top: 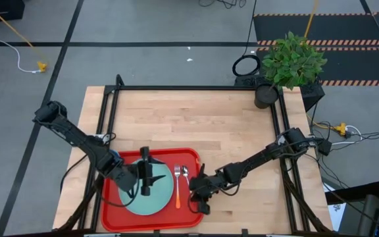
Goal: Pick and place plate/cup/fork/spoon on tray
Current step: Return to Home Position
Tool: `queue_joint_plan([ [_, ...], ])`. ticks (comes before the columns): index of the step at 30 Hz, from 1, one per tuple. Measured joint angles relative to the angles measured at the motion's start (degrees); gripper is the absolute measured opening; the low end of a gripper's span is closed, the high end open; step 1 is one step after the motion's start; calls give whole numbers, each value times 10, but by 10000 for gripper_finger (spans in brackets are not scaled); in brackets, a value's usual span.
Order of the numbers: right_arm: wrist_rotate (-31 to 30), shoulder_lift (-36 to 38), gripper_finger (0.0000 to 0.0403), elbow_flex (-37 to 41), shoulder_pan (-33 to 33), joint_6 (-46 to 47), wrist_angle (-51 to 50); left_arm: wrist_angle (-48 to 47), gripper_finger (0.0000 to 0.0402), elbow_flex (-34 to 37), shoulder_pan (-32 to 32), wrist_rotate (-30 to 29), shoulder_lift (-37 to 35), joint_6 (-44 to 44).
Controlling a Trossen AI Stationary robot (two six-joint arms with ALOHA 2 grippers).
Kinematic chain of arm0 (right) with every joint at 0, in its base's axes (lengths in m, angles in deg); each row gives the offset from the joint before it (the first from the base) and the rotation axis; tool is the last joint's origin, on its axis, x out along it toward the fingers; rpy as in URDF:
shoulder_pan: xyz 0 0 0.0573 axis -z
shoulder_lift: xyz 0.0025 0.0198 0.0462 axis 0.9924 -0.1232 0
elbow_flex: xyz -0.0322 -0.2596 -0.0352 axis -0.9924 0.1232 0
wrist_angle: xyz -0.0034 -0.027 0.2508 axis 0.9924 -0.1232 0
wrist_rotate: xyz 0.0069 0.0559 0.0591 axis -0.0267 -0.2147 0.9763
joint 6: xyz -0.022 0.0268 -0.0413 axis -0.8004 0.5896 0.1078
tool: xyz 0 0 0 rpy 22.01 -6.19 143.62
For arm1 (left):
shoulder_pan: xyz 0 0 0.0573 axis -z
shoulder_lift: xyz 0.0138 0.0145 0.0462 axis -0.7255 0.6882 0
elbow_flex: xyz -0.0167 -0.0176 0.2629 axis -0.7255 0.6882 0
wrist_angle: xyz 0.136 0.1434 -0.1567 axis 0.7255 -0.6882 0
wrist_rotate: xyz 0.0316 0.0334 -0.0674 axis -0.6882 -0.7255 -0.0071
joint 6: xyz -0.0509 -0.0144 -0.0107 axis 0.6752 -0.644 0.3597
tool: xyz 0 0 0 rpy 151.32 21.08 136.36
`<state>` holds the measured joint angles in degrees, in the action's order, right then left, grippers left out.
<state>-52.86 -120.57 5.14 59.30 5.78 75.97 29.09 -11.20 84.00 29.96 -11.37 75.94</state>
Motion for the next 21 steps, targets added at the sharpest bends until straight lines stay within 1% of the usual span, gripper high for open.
queue_joint_plan([
  [3, 20, 0, 1, -11, 0, -62, -13, 0, 230, 0, -7, 0, 0, 5],
  [6, 22, 0, 0, -24, 0, -124, -30, 0, 230, 0, -16, 0, 0, 18],
  [10, 22, -1, 0, -25, 3, -174, -64, 0, 230, 0, -26, 0, 0, 31],
  [14, 19, -6, 0, -27, 7, -198, -67, 9, 230, 0, -38, 0, 0, 35],
  [21, 12, -21, 0, -27, 12, -201, -55, 14, 230, 0, -57, 0, 0, 26],
])
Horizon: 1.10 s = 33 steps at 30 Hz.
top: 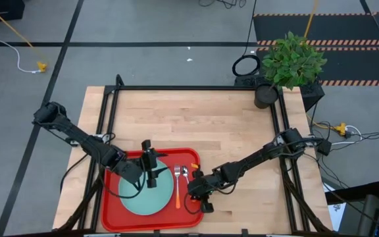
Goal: Pick and place plate/cup/fork/spoon on tray
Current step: Return to Home Position
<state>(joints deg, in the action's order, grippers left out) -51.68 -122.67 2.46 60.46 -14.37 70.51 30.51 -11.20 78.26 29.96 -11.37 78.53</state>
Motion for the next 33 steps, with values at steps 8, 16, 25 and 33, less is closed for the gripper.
queue_joint_plan([
  [8, 9, -39, 0, -1, 5, 3, 29, -5, 230, 0, -6, 0, 0, -1],
  [16, 6, -39, 0, -1, 10, 26, 26, -5, 230, 0, -6, 0, 0, 1],
  [25, 5, -39, 0, -1, 10, 31, 29, -5, 230, 0, -6, 0, 0, 5],
  [33, 6, -29, 0, 3, 10, 44, 61, -5, 230, 0, -6, 0, 0, 6],
])
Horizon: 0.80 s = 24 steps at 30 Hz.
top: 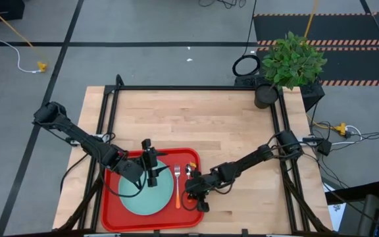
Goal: Pick and place plate/cup/fork/spoon on tray
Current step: Return to Home Position
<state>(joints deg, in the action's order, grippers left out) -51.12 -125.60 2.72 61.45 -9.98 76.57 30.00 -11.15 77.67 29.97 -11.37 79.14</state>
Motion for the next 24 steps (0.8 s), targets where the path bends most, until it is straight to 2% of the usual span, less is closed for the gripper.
queue_joint_plan([
  [9, 0, 33, 0, 0, -8, -11, -6, 0, 230, 0, 4, 0, 0, -6],
  [15, -6, 90, 0, -1, -12, -37, -51, 8, 230, 0, 4, 0, 0, -18],
  [24, -95, 202, 0, 14, -15, -147, -115, 26, 230, -18, -1, -1, -20, -141],
])
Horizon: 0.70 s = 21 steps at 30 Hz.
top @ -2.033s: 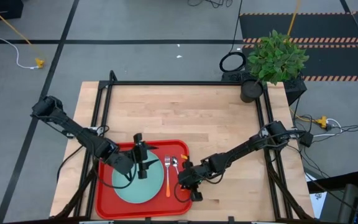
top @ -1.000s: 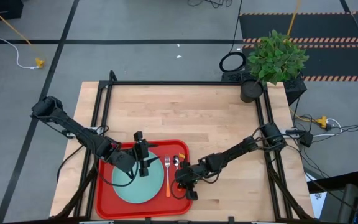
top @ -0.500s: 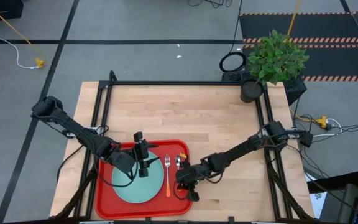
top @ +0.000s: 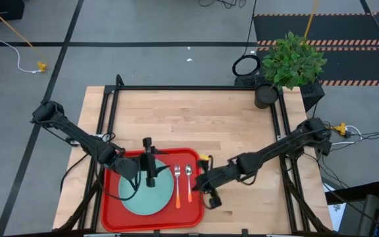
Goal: Pick and place plate/cup/fork/spoon on tray
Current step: Return to Home Position
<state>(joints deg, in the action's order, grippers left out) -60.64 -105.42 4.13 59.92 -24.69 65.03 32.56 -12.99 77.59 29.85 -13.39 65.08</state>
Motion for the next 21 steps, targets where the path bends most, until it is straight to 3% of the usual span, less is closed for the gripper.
queue_joint_plan([
  [10, -95, 181, 0, 133, 7, -56, 30, -40, 230, 0, -46, -12, -108, -59],
  [16, -98, 295, 0, 262, 20, -77, 117, -88, 230, 0, -90, -5, -138, -42],
  [21, -76, 382, 0, 364, 41, -96, 170, -82, 229, 16, -97, 42, -135, -22],
])
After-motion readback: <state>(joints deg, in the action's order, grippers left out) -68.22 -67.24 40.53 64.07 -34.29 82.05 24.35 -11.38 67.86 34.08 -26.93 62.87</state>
